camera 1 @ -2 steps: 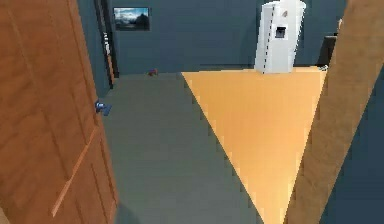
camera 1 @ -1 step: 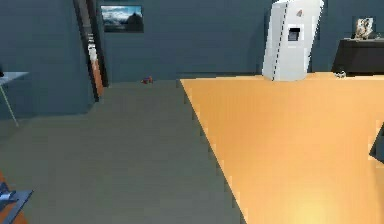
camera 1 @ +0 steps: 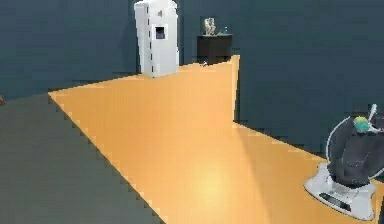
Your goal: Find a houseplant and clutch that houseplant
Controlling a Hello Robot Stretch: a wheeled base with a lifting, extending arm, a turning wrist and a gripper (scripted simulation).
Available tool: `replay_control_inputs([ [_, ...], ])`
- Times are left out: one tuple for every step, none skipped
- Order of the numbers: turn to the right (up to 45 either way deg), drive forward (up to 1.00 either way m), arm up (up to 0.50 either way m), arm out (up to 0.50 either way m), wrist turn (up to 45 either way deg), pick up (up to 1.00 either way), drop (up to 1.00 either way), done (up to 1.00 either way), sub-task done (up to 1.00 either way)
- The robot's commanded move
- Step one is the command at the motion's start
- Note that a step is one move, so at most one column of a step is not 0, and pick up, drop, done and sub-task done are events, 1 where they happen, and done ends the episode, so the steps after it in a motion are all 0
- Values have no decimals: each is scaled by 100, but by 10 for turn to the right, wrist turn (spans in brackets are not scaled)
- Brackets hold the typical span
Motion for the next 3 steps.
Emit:
replay_control_inputs([
  [0, 100, 0, 0, 0, 0, 0, 0, 0],
  [0, 100, 0, 0, 0, 0, 0, 0, 0],
  [0, 100, 0, 0, 0, 0, 0, 0, 0],
])
